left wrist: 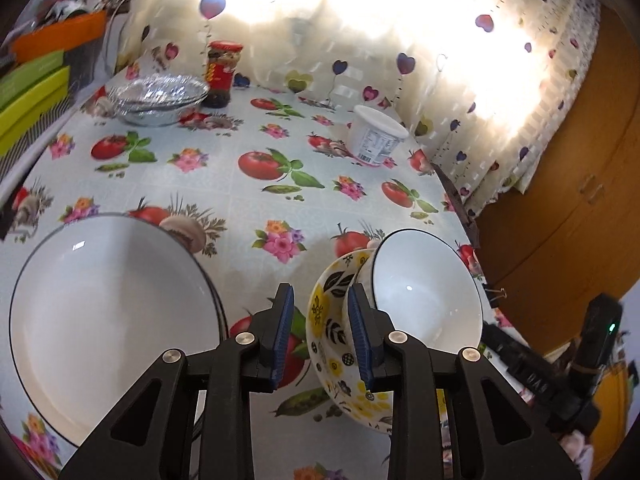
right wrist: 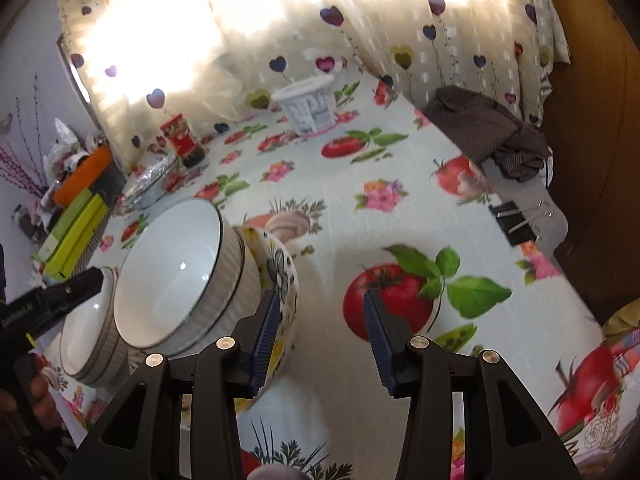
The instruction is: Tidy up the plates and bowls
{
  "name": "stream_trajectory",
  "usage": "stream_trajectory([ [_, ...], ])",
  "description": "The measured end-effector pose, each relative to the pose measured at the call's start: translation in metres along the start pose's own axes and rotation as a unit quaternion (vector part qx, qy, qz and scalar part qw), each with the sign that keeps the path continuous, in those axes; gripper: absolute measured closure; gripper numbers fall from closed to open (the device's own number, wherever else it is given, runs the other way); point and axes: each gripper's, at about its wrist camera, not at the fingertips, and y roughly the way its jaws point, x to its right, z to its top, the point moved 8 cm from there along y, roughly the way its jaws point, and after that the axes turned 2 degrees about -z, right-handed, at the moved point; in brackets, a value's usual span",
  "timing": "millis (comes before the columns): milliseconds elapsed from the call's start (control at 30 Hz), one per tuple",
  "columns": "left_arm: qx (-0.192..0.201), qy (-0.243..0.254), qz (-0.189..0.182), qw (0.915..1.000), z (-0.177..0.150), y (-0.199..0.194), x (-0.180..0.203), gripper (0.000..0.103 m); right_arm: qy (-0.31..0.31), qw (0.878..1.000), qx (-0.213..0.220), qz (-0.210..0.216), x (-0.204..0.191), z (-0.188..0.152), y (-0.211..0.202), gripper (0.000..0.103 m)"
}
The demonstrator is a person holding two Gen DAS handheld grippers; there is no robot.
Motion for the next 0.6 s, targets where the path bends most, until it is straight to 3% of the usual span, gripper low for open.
stream_trajectory([
  [100, -0.010, -0.006, 0.014, 0.9998, -0.006, 0.004, -0.005, 0.074, -0.008, 1.000, -0.005, 0.000, -0.006, -0.007, 0.005, 0.063],
  [300, -0.028, -0.011, 0.018, 0.9994, -0.019, 0.010, -0.007, 0.074, -0.024, 1.000, -0.016, 0.008, -0.019, -0.013, 0.013, 0.083],
  [600, -0.040, -0.009, 0.026, 0.9988, -0.030, 0.016, -0.003, 0.074, -0.019, 1.000, -0.012, 0.022, -0.020, -0.014, 0.014, 0.090],
])
